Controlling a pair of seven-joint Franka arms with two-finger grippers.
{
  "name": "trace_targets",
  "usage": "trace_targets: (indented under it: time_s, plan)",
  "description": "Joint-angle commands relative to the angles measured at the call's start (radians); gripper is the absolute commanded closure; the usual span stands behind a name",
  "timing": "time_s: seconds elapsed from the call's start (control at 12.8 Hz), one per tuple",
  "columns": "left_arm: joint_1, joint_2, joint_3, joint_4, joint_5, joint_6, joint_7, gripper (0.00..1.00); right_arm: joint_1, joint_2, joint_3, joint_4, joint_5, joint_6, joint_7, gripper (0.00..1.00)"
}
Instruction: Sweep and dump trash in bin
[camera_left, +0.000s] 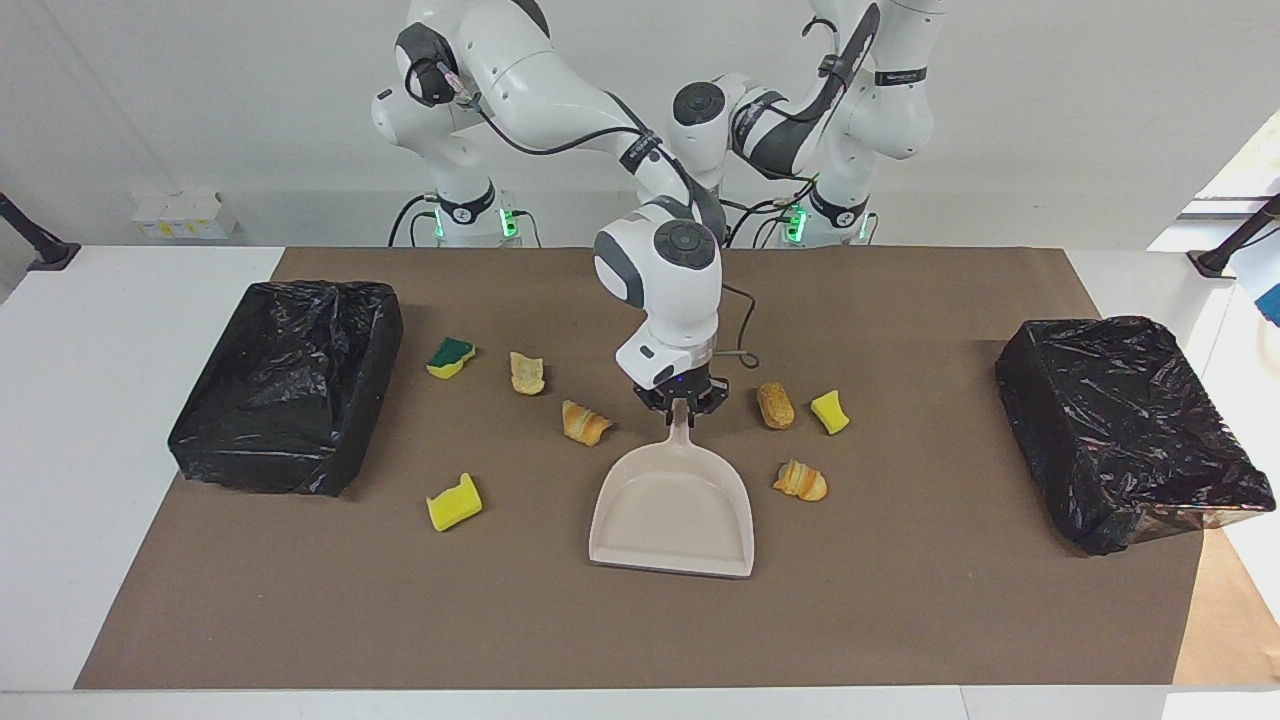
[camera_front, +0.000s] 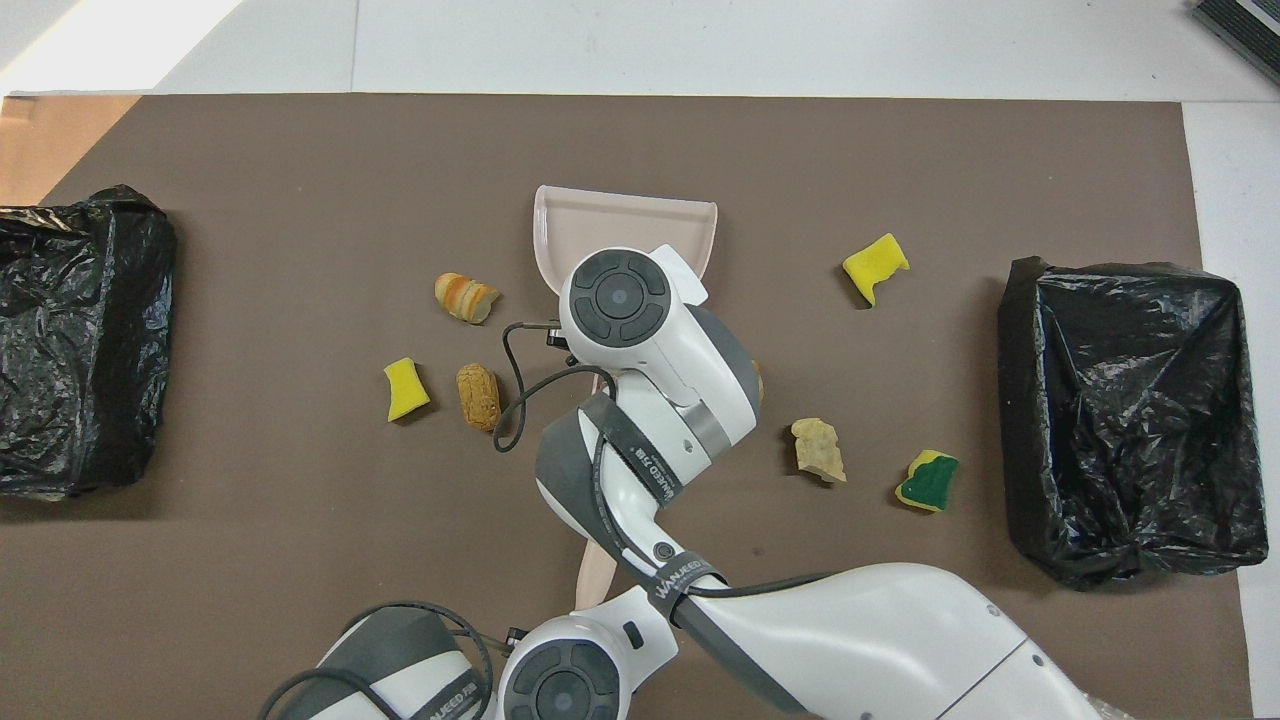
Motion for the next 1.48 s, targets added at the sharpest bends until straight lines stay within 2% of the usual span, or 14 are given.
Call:
trace_targets:
  time_s: [0.0,0.08,0.31,0.39,0.55,0.7,0.94,1.01,1.41]
  plan:
    - [0.046,-0.095,-0.007,-0.005,0.020,-0.105,-0.011,1.00,-0.005,-0.006,0.005,-0.035,0.000,0.030,0.013,0.88]
    - [0.056,-0.124,-0.005,-0.005,0.026,-0.139,-0.009,1.00,-0.006,-0.006,0.005,-0.035,0.000,0.030,0.013,0.85]
    - [0.133,-0.196,-0.007,0.010,0.054,-0.251,-0.005,1.00,-0.006,-0.006,0.005,-0.036,0.000,0.030,0.010,0.85]
    - [0.165,-0.201,-0.007,0.016,0.063,-0.277,0.001,1.00,-0.006,-0.006,0.005,-0.036,0.001,0.030,0.010,0.79]
    - [0.211,-0.205,-0.007,0.018,0.096,-0.305,0.003,1.00,-0.009,-0.006,0.005,-0.036,0.001,0.032,0.008,0.74]
    - [0.257,-0.205,-0.008,0.018,0.132,-0.334,0.005,1.00,-0.009,-0.006,0.005,-0.036,0.020,0.032,0.008,0.74]
    - [0.345,-0.204,-0.008,0.016,0.167,-0.333,0.005,1.00,-0.011,-0.006,0.006,-0.038,0.023,0.032,0.007,0.72]
    - [0.378,-0.198,-0.008,0.016,0.178,-0.320,0.005,1.00,-0.011,-0.006,0.006,-0.038,0.023,0.032,0.007,0.64]
    - [0.541,-0.170,-0.008,0.010,0.212,-0.209,0.040,1.00,-0.012,-0.004,0.006,-0.038,0.046,0.033,-0.001,0.63]
